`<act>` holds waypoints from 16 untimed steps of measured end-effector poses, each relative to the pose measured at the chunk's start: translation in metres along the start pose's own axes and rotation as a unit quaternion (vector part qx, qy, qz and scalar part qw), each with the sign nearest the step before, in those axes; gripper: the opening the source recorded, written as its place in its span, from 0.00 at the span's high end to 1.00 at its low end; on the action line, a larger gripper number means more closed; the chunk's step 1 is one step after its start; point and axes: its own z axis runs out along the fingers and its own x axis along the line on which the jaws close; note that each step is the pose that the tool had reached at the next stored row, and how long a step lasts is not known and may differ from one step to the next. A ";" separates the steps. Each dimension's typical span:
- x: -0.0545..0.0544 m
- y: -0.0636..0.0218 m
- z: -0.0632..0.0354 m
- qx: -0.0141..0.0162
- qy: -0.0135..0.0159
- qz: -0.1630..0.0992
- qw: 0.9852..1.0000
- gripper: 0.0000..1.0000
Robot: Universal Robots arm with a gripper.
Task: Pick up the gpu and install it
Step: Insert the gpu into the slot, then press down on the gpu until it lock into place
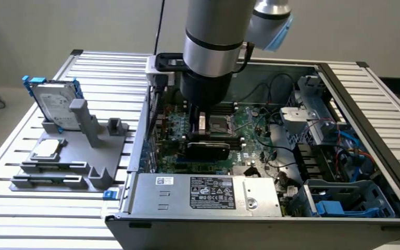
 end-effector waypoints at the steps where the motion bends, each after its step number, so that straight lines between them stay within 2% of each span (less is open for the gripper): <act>1: 0.000 0.0002 -0.0026 0.000 0.000 0.000 1.000 0.68; 2: 0.000 0.0003 -0.0041 0.000 0.000 0.000 1.000 0.68; 4: -0.001 0.0003 -0.0049 0.000 0.000 0.000 1.000 0.81; 5: -0.001 0.0003 -0.0049 0.000 0.000 0.000 1.000 0.81; 6: -0.001 0.0004 -0.0050 0.000 0.000 0.000 1.000 0.89; 16: -0.001 0.0004 -0.0050 0.000 0.000 0.000 1.000 0.89</act>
